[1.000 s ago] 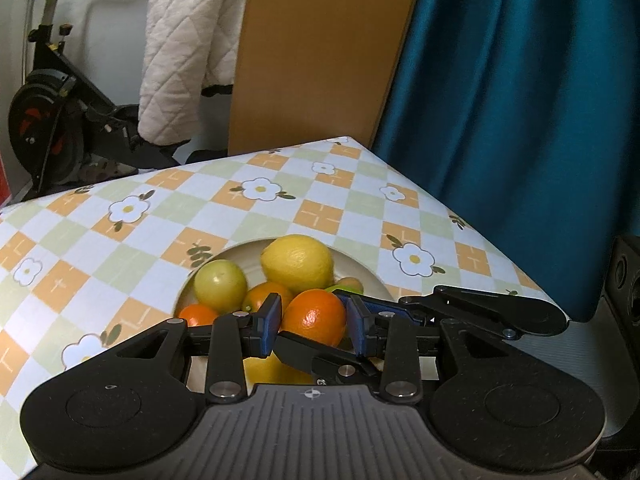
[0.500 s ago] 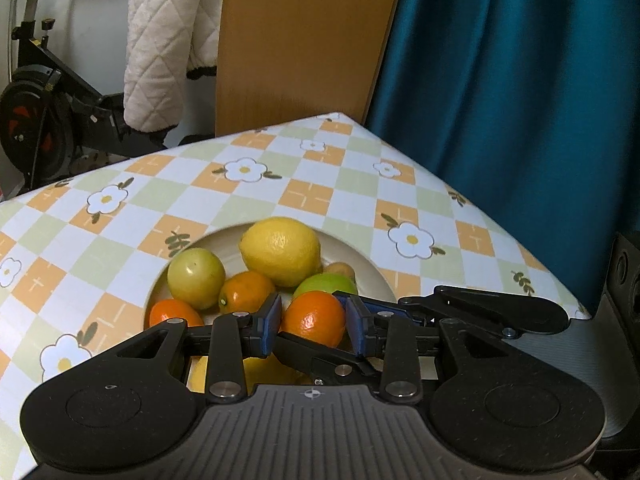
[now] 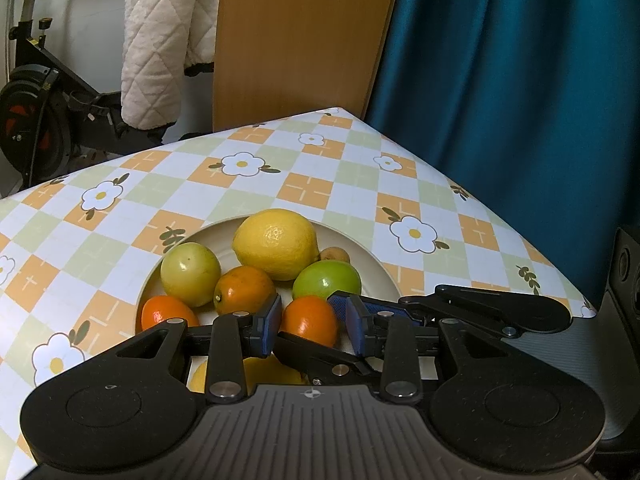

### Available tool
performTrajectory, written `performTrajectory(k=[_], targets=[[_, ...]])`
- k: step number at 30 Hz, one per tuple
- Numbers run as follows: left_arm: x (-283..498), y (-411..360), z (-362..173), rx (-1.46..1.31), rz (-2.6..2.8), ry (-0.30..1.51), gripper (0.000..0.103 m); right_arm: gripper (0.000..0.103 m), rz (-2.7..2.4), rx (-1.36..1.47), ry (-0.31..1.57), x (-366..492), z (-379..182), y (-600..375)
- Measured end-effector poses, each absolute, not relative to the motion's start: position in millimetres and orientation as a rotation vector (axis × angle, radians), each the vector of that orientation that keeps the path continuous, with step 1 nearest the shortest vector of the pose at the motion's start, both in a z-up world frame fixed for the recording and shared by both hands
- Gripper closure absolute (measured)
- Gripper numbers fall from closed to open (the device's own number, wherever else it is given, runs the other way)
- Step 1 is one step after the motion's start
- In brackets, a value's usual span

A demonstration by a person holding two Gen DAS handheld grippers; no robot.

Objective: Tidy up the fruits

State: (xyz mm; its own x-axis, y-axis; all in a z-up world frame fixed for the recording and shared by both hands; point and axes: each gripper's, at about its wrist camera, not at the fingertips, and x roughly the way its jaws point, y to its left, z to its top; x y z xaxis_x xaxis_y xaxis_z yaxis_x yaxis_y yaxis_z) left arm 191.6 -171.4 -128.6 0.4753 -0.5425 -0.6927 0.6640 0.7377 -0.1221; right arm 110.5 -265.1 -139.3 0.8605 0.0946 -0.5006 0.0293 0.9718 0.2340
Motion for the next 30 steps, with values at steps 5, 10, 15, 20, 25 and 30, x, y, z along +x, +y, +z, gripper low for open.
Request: performTrajectory(k=[5,10,15,20,25,30], targets=[[192,-170,-130,0.161,-0.733,0.795,0.065,0.065,0.034,0.236,0.543,111,-141,-266],[192,-167,-129,0.155,-0.723,0.793,0.064,0.065,0.038,0.231,0.55,111,-140,-264],[191,-160,-124,0.137,-0.688,0.779,0.055,0.064,0.027,0.223,0.55,110,-138,-264],[187,-147,-117,0.102,-0.658,0.76,0.048,0.063,0.009,0.199,0.545,107,-133,-264],[181,-134,-109,0.079,-0.624,0.736,0.04,0.056,-0.007,0.177,0.538,101,-126,-264],[172,-118,-103,0.058,-0.575,0.719,0.029,0.044,-0.025,0.156,0.523,93,-117,-263]])
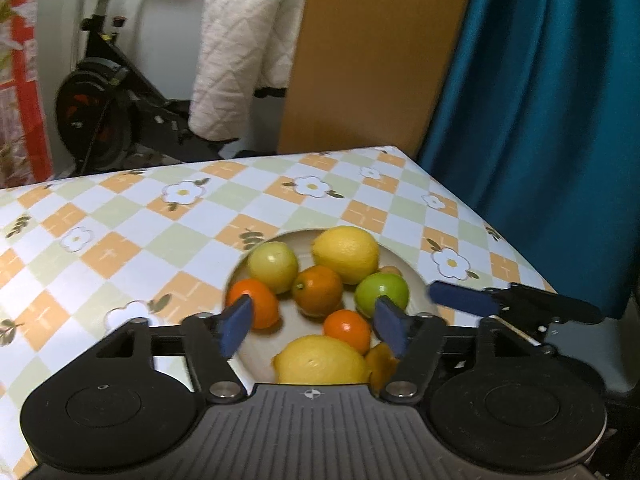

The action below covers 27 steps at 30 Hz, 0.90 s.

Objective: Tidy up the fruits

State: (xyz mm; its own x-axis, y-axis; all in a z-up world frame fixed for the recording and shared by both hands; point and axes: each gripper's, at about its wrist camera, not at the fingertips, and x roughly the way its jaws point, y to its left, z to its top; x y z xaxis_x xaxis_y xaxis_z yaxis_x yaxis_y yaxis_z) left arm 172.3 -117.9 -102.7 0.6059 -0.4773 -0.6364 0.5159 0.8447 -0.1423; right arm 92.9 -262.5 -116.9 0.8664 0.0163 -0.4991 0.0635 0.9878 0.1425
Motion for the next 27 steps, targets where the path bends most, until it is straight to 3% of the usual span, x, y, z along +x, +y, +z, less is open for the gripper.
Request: performTrajectory(k=[6,8,9,11,27], targets=[[153,-100,-87,0.067,-0.538,0.661,0.022,0.019,-0.026,0.132,0.529,82,-101,-254],[146,-94,-79,0.076,-0.516,0.648,0.019,0.002,-0.02,0.134,0.541,78,-94,-250],[142,-92,-75,0.082,-0.506,0.646,0.017,0.0,-0.018,0.136,0.547,76,-90,-249],[133,-85,-68,0.09,-0.495,0.633,0.011,0.001,-0.021,0.141,0.568,72,-83,-245],[74,-40,-31,0.088,-0.289,0.548,0.01,0.001,-0.055,0.072,0.589,26,-41,-205]])
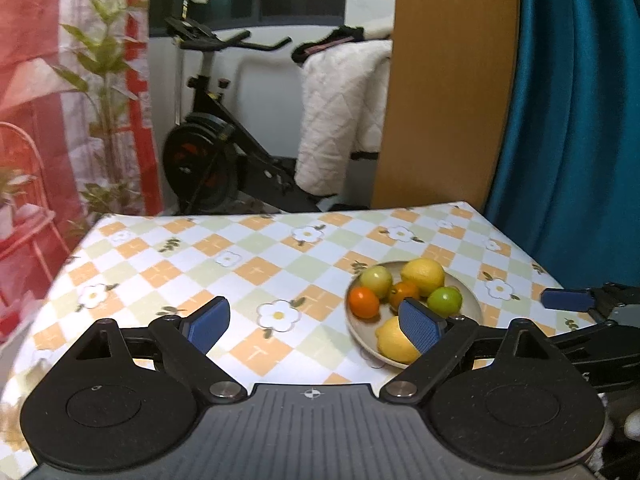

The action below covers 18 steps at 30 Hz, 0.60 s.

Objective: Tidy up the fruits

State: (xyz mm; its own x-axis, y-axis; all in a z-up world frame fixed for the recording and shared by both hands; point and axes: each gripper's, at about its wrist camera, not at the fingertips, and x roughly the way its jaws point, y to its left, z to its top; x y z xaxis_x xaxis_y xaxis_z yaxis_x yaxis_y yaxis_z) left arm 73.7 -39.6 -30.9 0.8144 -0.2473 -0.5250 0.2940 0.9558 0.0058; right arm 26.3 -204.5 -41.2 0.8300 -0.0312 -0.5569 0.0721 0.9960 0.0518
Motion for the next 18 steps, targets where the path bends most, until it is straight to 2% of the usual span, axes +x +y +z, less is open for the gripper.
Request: performTrajectory(k=[18], targets=[[55,-33,-27,0.067,-0.206,0.527,0.01,0.001,-0.07,0.089,0.586,9,-37,-206]])
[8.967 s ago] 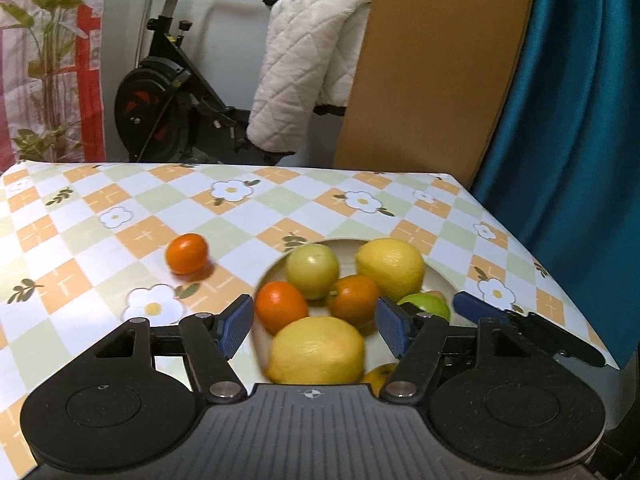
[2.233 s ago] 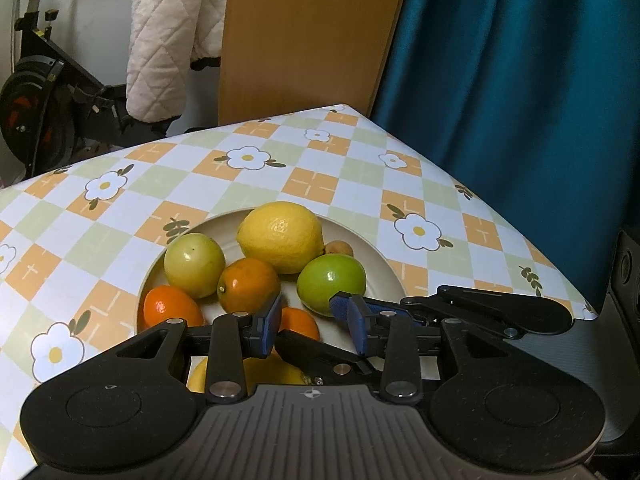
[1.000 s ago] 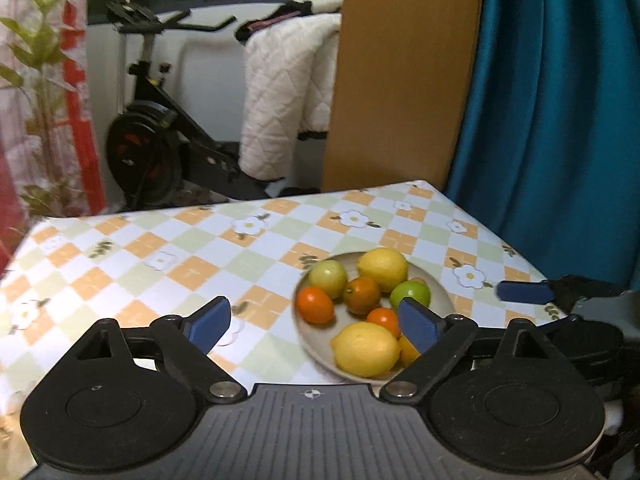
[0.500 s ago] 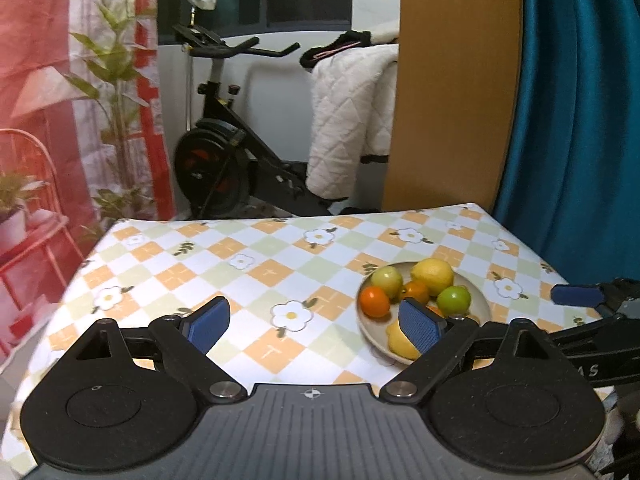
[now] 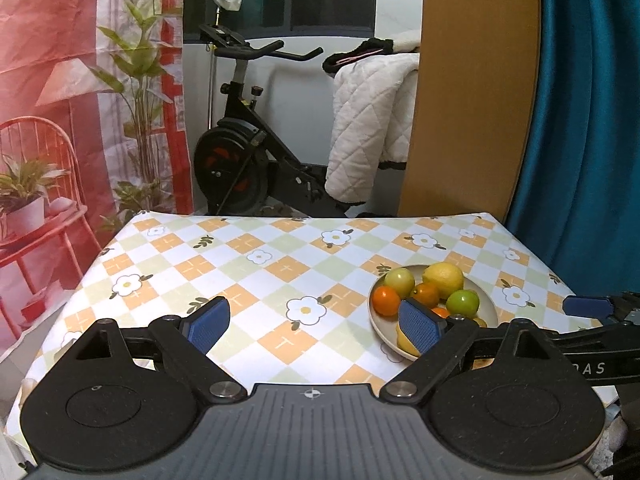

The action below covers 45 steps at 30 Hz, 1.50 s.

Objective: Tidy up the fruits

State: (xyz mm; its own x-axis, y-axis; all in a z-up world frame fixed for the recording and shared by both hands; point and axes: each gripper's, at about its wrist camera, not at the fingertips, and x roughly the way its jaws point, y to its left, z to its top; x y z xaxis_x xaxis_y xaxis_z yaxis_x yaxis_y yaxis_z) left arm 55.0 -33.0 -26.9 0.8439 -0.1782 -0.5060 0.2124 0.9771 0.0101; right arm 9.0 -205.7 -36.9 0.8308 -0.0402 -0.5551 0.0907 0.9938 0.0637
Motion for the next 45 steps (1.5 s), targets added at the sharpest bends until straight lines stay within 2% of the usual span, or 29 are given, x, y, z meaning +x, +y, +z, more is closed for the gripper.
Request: performTrajectory(k=[45], targets=[[51.3,-30.6,-27.5,0.073,-0.206,0.523,0.01,0.001,-0.069,0.086,0.586,7.5,-36.1,-206.3]])
